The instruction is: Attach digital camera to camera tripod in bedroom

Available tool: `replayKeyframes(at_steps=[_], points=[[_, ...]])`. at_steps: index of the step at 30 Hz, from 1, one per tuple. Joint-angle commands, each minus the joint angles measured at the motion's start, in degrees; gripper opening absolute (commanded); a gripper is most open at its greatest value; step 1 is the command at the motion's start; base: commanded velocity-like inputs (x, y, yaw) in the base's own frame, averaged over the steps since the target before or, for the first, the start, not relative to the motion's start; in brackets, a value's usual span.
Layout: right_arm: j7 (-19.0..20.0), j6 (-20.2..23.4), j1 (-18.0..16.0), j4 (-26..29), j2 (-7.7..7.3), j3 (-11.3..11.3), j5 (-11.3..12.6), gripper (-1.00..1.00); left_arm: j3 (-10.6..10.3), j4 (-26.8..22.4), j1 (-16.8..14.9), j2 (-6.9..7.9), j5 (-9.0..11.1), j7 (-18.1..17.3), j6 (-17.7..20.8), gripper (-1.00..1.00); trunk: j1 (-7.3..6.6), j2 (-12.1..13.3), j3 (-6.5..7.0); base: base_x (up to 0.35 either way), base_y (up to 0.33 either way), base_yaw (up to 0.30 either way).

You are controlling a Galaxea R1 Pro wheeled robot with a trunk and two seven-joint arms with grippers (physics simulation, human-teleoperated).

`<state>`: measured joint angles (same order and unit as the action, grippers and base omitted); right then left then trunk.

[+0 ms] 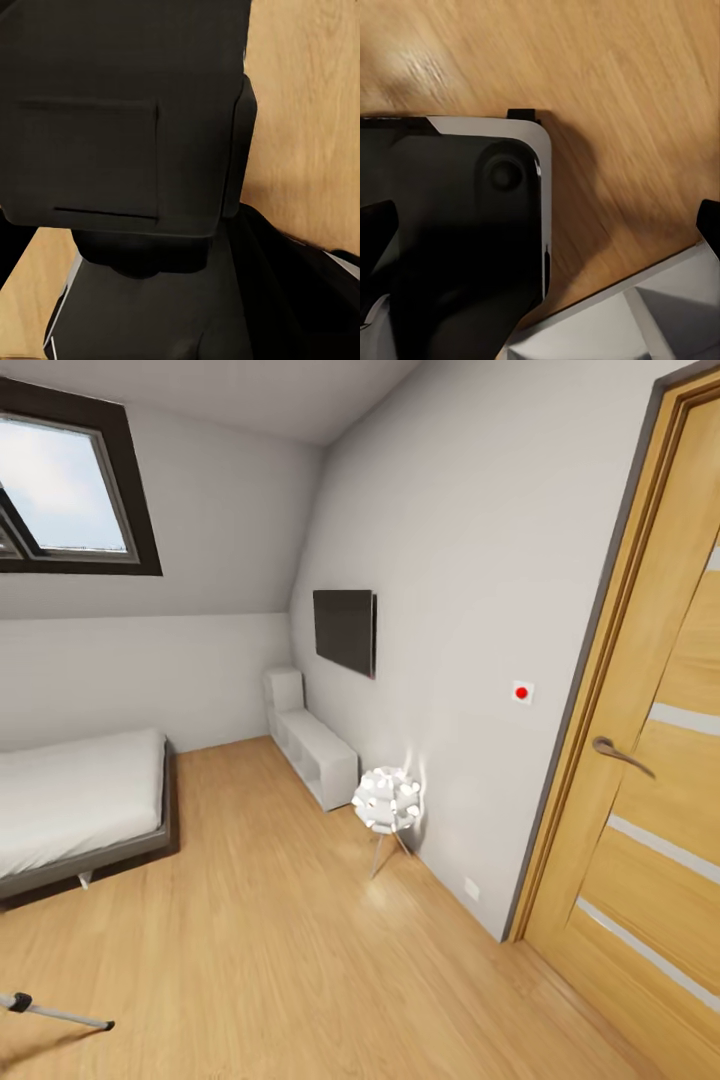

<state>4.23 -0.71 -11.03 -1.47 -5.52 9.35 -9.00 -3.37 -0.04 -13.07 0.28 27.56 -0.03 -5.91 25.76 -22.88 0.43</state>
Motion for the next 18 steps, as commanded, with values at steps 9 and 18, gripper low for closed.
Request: replayKeyframes(at_steps=[9,18], points=[[0.14,-0.11,-0.05,-0.10,-0.06,0.49,-0.58,1.00,-0.31,0.04,-0.02,0.06,0.30,0.03,-0.15,-1.00,0.02,-0.04,-0.02,0.000,0.000,0.274],[0.14,-0.12,-0.05,-0.03,-0.05,0.49,-0.58,1.00,-0.24,0.04,-0.02,0.03,0.30,0.03,-0.15,-1.00,0.02,-0.04,-0.02,0.000,0.000,0.274]])
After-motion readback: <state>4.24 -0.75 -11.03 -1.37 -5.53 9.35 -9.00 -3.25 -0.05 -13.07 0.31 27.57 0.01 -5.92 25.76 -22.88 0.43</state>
